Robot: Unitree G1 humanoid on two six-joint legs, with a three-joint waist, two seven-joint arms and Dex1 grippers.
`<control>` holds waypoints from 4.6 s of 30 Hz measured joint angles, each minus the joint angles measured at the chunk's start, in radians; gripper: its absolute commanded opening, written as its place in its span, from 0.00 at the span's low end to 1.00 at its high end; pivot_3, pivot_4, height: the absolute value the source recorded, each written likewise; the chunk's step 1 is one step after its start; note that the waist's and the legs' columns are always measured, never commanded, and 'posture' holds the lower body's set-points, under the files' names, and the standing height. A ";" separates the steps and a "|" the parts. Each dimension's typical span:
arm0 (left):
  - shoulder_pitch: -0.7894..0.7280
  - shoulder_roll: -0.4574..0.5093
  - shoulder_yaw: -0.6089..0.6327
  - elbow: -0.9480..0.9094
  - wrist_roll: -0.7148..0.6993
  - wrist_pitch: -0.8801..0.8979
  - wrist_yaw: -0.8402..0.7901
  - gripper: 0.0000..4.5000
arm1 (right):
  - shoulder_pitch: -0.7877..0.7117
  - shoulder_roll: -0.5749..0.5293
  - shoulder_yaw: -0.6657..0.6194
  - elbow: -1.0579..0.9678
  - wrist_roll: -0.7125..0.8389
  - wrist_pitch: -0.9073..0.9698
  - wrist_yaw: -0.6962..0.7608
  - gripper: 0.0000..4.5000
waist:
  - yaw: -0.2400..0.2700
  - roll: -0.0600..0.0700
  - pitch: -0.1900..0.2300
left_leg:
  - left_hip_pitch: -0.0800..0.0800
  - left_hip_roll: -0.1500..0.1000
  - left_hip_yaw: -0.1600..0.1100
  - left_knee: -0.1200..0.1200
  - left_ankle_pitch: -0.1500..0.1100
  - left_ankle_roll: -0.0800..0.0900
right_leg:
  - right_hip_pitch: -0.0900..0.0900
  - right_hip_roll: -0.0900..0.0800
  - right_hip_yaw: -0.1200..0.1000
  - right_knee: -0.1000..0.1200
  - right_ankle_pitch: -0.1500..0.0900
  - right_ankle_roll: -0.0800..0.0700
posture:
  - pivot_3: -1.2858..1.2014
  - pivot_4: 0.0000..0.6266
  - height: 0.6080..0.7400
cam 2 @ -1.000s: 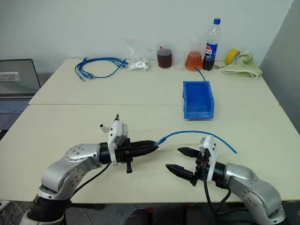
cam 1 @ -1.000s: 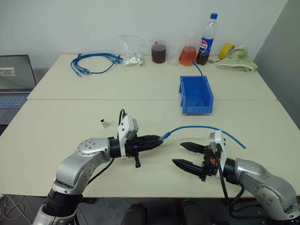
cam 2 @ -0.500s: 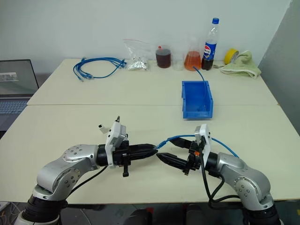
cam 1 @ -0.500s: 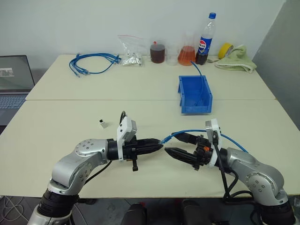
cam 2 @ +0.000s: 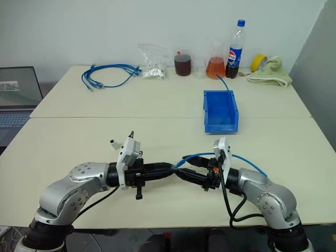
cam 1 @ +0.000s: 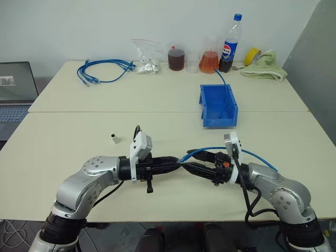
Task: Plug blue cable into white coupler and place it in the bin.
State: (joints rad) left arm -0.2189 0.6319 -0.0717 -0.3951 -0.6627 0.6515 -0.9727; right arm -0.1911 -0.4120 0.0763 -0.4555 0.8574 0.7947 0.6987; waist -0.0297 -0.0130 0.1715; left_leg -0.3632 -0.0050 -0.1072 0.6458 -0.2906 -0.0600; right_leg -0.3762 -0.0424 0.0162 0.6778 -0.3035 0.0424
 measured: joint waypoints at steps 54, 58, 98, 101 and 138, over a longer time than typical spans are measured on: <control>0.070 0.088 0.052 -0.075 0.036 -0.046 0.022 1.00 | -0.038 -0.062 0.004 0.069 -0.093 -0.071 0.109 0.02 | -0.001 0.000 0.003 | -0.001 0.000 0.000 -0.001 0.000 0.000 | -0.002 0.000 0.001 0.000 0.000 0.000 | 0.52 0.24 1.00; 0.148 0.060 0.105 -0.130 0.060 -0.055 0.124 1.00 | -0.040 -0.071 0.003 0.074 -0.112 -0.088 0.114 0.02 | -0.003 0.000 0.003 | -0.001 0.001 -0.001 -0.001 0.000 0.000 | -0.002 0.000 0.002 0.000 0.000 0.000 | 0.52 0.24 1.00; 0.204 0.100 0.369 0.274 0.353 -0.184 0.352 1.00 | -0.054 -0.050 0.020 0.110 -0.156 -0.112 0.144 0.02 | -0.002 -0.003 0.005 | -0.002 0.000 -0.001 -0.001 0.000 0.000 | -0.004 -0.001 0.001 0.000 0.000 0.000 | 0.52 0.24 1.00; 0.173 0.100 0.360 0.308 0.359 -0.181 0.349 1.00 | -0.054 -0.048 0.021 0.110 -0.159 -0.112 0.144 0.02 | -0.001 -0.003 0.006 | -0.002 0.000 -0.001 -0.001 0.000 0.000 | -0.004 -0.001 0.001 0.001 0.000 0.000 | 0.52 0.24 1.00; -0.301 0.110 0.162 1.010 0.467 -0.405 0.051 1.00 | -0.057 -0.037 0.025 0.105 -0.168 -0.112 0.127 0.02 | -0.002 -0.005 0.007 | -0.003 -0.001 0.000 0.000 0.000 0.000 | -0.005 -0.001 0.000 0.002 0.000 0.000 | 0.52 0.24 1.00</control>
State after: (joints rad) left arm -0.5199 0.7416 0.0900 0.6152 -0.1957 0.2462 -0.9218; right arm -0.2485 -0.4486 0.1010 -0.3507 0.6892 0.6830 0.8259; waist -0.0322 -0.0180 0.1783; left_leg -0.3658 -0.0057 -0.1073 0.6454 -0.2906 -0.0602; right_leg -0.3814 -0.0437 0.0160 0.6798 -0.3035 0.0420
